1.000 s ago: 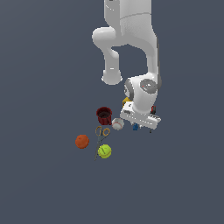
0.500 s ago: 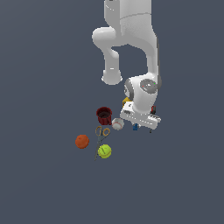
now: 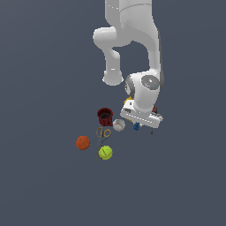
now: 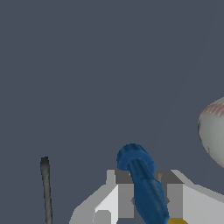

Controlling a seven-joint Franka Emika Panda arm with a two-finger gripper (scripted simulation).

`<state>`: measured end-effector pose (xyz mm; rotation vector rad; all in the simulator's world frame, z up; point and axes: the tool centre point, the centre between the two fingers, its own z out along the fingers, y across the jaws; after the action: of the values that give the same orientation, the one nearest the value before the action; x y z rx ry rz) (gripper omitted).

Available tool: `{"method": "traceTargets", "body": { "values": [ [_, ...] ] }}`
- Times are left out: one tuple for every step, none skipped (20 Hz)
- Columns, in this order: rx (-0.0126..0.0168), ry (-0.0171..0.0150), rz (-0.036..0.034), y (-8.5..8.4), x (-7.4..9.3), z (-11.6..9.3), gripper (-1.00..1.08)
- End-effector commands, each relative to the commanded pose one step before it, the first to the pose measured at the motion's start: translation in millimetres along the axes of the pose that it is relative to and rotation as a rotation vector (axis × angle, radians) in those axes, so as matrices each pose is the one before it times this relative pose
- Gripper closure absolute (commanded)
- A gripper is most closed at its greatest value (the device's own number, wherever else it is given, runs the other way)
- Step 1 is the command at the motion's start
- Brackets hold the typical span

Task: Pick up a designated object from a clutter of objects.

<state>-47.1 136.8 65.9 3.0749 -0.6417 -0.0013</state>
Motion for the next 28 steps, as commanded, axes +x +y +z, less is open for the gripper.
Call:
{"method": "traceTargets", "body": {
  "values": [
    [0.00058,0.00082,0.00015,1.91,2.74,-13.88,1.08],
    [0.0,0.0,0.0,0.96,1.2,-6.57,1.08],
    [0.0,0.0,0.0,1.03,1.29,-7.07,1.08],
    [0.0,0.0,0.0,1.09,1.38,-7.56,1.08],
    [0.00028,-0.0003,-0.00026,1.06,1.41,-8.01,1.08],
    [0.0,0.0,0.0,1.2,1.55,-8.51,1.08],
    [0.00034,-0.00028,-0.0002,1.2,1.6,-8.96,1.08],
    [0.0,0.0,0.0,1.3,1.71,-9.42,1.08],
    [0.0,0.0,0.0,1.35,1.8,-9.87,1.08],
    [0.00054,-0.00038,-0.00022,1.38,1.86,-10.31,1.08],
    [0.0,0.0,0.0,1.39,1.9,-10.37,1.08],
    [0.00039,-0.00026,-0.00013,1.38,1.89,-10.31,1.08],
    [0.0,0.0,0.0,1.36,1.89,-10.24,1.08],
    [0.0,0.0,0.0,1.35,1.89,-10.19,1.08],
    [0.00057,-0.00035,-0.00017,1.38,1.91,-10.18,1.08],
    [0.0,0.0,0.0,1.33,1.9,-10.12,1.08],
    [0.0,0.0,0.0,1.33,1.91,-10.1,1.08],
    [0.0,0.0,0.0,1.32,1.92,-10.08,1.08],
    [0.0,0.0,0.0,1.32,1.94,-10.06,1.08],
    [0.0,0.0,0.0,1.31,1.96,-10.06,1.08],
    [0.0,0.0,0.0,1.31,1.98,-10.05,1.08],
    [0.0,0.0,0.0,1.3,2.0,-10.05,1.08],
    [0.0,0.0,0.0,1.3,2.03,-10.05,1.08],
    [0.0,0.0,0.0,1.29,2.05,-10.05,1.08],
    [0.0,0.0,0.0,1.28,2.08,-10.05,1.08],
    [0.0,0.0,0.0,1.27,2.11,-10.05,1.08],
    [0.0,0.0,0.0,1.26,2.15,-10.05,1.08],
    [-0.00034,0.0003,0.00052,1.37,2.24,-10.09,1.08]
  ]
}}
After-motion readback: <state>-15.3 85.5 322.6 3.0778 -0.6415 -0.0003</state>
